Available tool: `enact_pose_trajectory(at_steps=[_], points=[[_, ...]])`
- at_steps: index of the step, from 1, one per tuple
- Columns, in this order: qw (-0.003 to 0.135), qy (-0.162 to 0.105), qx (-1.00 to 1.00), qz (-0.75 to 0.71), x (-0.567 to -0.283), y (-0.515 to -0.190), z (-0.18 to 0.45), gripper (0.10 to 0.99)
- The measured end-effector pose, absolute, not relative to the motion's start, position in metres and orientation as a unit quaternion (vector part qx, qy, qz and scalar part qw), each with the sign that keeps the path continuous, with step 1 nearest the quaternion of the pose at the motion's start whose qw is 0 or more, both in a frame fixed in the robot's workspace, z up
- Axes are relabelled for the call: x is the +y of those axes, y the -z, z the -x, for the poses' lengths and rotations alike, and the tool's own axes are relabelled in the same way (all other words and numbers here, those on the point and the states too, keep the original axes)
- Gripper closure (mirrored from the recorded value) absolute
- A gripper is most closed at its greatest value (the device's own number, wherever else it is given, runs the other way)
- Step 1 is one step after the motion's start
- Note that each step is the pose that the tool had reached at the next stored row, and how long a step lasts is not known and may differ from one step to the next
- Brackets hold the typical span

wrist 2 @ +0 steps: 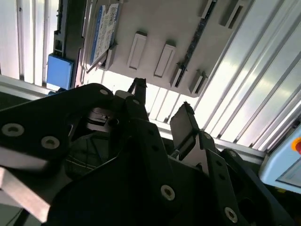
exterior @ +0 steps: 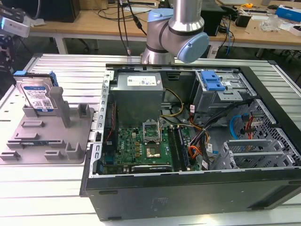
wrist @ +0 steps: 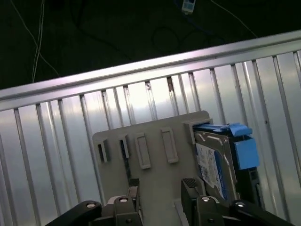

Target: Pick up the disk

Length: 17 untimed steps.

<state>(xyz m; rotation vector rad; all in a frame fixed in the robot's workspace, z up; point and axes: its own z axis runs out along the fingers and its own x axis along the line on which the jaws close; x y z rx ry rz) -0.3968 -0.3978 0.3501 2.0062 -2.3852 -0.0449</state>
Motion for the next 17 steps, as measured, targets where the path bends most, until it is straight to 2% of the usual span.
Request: enact_pose_trajectory(at_steps=[4, 5, 11, 14, 17], points=[[0.012, 0.013, -0.739, -0.673, -0.398, -0.35, 0.397, 0.604], [0.012, 0.013, -0.737, -0.676, -0.398, -0.35, 0.396, 0.529], [0.012, 0.013, -0.737, -0.676, -0.396, -0.35, 0.397, 0.529], [0.012, 0.012, -0.737, -0.676, -0.386, -0.35, 0.397, 0.529], [0.012, 0.009, -0.737, -0.676, -0.362, -0.35, 0.397, 0.529]])
